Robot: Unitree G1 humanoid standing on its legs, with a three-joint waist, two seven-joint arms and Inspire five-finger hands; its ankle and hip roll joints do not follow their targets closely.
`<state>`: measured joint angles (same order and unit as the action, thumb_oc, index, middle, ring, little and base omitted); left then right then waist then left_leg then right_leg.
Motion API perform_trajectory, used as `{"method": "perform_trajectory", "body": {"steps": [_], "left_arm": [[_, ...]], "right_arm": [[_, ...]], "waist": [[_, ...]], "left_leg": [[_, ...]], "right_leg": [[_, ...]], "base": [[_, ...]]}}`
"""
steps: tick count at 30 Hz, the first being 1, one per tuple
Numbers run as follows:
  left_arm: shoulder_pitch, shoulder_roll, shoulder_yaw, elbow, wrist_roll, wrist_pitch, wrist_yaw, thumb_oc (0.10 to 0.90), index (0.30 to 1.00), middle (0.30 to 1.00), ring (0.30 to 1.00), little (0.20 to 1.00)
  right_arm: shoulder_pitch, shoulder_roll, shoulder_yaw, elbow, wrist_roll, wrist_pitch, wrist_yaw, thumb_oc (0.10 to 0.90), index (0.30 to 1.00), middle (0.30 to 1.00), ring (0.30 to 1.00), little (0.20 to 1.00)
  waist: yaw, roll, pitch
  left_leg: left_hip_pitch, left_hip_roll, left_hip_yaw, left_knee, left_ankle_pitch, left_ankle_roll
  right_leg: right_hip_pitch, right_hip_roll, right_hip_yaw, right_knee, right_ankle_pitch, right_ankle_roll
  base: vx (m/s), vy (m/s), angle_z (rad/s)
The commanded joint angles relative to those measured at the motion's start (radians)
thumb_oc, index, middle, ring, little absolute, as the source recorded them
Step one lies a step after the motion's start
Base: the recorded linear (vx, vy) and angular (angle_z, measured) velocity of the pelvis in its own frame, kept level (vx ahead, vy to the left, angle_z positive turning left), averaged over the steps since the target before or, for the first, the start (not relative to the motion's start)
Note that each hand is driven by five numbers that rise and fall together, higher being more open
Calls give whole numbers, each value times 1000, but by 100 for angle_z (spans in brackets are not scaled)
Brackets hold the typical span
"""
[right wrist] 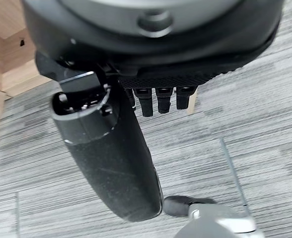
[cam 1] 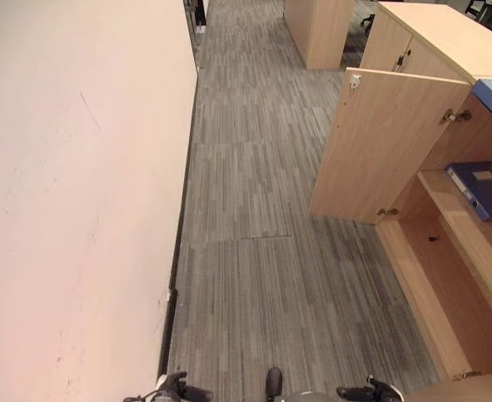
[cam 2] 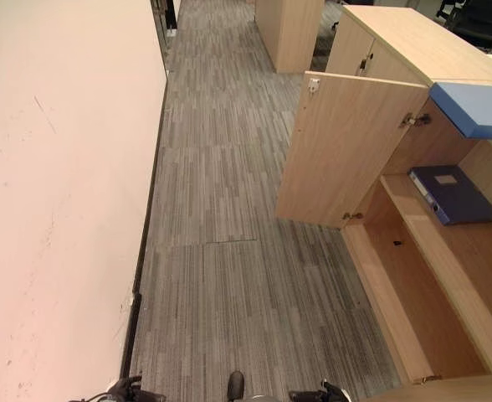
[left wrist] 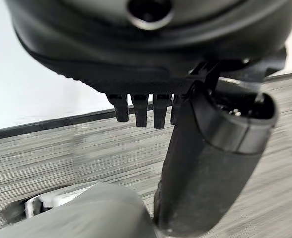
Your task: Put the empty folder in the office cabinet
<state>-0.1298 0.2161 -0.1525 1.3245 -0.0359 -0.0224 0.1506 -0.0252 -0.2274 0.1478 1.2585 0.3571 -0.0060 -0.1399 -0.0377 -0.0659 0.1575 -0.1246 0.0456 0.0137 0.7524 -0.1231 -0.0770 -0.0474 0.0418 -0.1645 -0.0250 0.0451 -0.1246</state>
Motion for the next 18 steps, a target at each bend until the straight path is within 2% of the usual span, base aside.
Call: {"method": "perform_trajectory", "body": {"steps": [1,2,3,4,5,7,8,10,11,14,16,18], "left_arm": [[77,-1,-41,35,7,32,24,800,900,900,900,900],[77,0,-40,35,7,32,24,800,900,900,900,900],[85,1,-35,42,9,32,25,800,900,900,900,900],[92,1,-29,44,0,30,28,800,900,900,900,900],[92,1,-29,44,0,30,28,800,900,900,900,900],[98,3,-23,42,-13,26,31,800,900,900,900,900],[109,1,-22,60,-10,30,24,800,900,900,900,900],[118,-4,-20,77,-6,30,21,800,900,900,900,900],[126,-6,-24,87,11,35,13,800,900,900,900,900],[119,-3,-32,84,28,36,8,800,900,900,900,900],[106,-2,-40,67,40,36,17,800,900,900,900,900],[96,2,-38,56,33,37,22,800,900,900,900,900]], "right_arm": [[35,-46,-9,3,-1,-5,-12,800,900,900,900,900],[35,-46,-9,3,-1,-5,-12,800,900,900,900,900],[43,-47,-9,11,-12,-3,-13,800,900,900,900,900],[47,-47,-8,12,-15,-6,-16,800,900,900,900,900],[47,-47,-8,12,-15,-6,-16,800,900,900,900,900],[51,-47,-11,22,-26,-7,-22,800,900,900,900,900],[58,-46,-11,26,-34,-3,-21,800,900,900,900,900],[68,-46,-14,26,-38,-5,-16,800,900,900,900,900],[75,-45,-15,29,-43,-6,-8,800,900,900,900,900],[79,-42,-21,30,-41,-1,2,800,900,900,900,900],[79,-30,-26,35,-47,8,14,800,900,900,900,900],[70,-26,-27,34,-49,14,19,800,900,900,900,900]], "waist": [[11,-1,36],[10,-3,34],[27,4,37],[37,12,38],[37,12,38],[62,21,44],[70,31,38],[69,39,25],[68,46,9],[62,43,-6],[56,29,-48],[58,34,-62]], "left_leg": [[-91,-27,58,-280,19,82],[-92,-29,58,-284,23,82],[-109,-26,38,-475,88,63],[-130,-22,16,-593,152,49],[-130,-22,16,-593,152,49],[-167,-23,-34,-766,203,37],[-142,-25,-79,-828,229,27],[-125,-25,-104,-840,238,22],[-101,-28,-129,-797,263,26],[-87,-39,-120,-754,248,37],[-86,-73,-56,-665,163,74],[-77,-87,-21,-640,123,98]], "right_leg": [[61,-36,103,88,-129,121],[58,-38,102,88,-129,121],[90,-28,99,79,-144,127],[113,-21,99,72,-156,129],[113,-21,99,72,-156,129],[163,-13,122,62,-177,131],[182,2,152,66,-191,132],[188,7,168,62,-194,134],[201,1,197,69,-201,139],[214,-21,227,68,-202,151],[206,-89,275,97,-193,199],[168,-119,292,168,-179,221]], "base": [[123,5,-4],[211,41,-3],[238,55,-4],[239,56,-6],[205,50,-10],[312,105,-12],[274,113,-6],[246,152,-63],[329,250,-113],[260,230,-95],[359,377,-78],[239,303,-51]]}}
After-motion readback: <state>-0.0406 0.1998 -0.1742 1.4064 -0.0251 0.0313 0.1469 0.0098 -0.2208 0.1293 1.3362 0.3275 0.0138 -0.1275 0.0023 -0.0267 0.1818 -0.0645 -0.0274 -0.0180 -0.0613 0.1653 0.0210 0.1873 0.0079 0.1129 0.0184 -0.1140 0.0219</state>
